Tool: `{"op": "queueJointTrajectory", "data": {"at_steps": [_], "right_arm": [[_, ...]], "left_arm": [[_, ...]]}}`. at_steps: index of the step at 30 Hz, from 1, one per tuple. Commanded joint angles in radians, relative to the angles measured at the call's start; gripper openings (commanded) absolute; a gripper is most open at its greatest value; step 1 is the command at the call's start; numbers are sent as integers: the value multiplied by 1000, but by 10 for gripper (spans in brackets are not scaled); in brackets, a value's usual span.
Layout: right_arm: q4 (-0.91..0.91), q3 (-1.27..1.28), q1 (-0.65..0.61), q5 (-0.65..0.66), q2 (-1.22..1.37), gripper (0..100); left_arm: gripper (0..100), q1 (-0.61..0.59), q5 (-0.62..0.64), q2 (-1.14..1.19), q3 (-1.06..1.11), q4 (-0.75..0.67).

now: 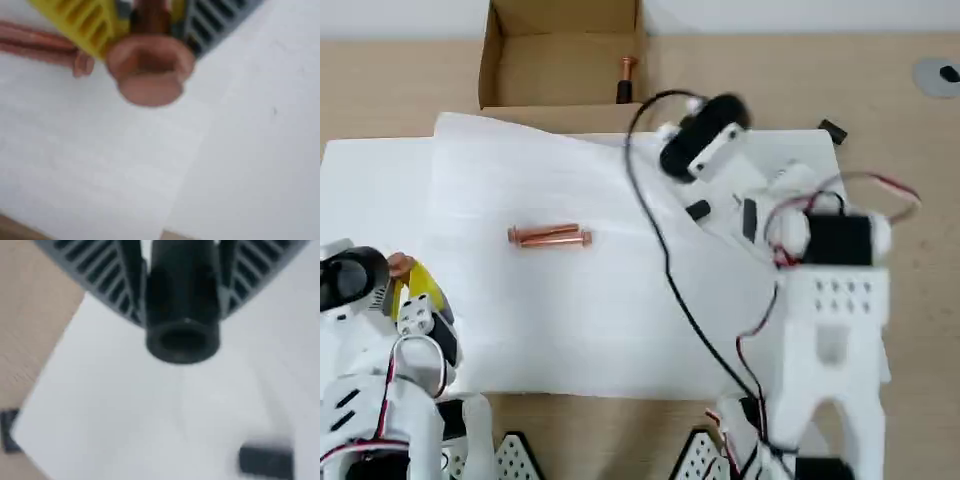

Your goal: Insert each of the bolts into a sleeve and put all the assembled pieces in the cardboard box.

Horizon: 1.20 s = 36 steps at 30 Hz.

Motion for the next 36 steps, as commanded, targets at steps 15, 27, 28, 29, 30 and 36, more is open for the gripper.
{"op": "queueJointTrajectory", "data": {"at_steps": [15,27,28,29,30,36], "right_arm": [[107,24,-7,-373,-134,12],[-29,58,-7,-425,-570,12],[-55,117,-7,-425,-611,12],[-84,180,-7,-425,-657,12],[-126,243,-5,-425,-705,12],[-419,608,-8,-468,-987,12]], "left_arm": [[6,-12,-101,1,-20,-21],[6,-6,-95,1,-49,-21],[6,-6,-95,1,-49,-21],[6,-6,-95,1,-49,-23],[6,-6,-95,1,-49,-23],[6,-6,-95,1,-44,-23]]}}
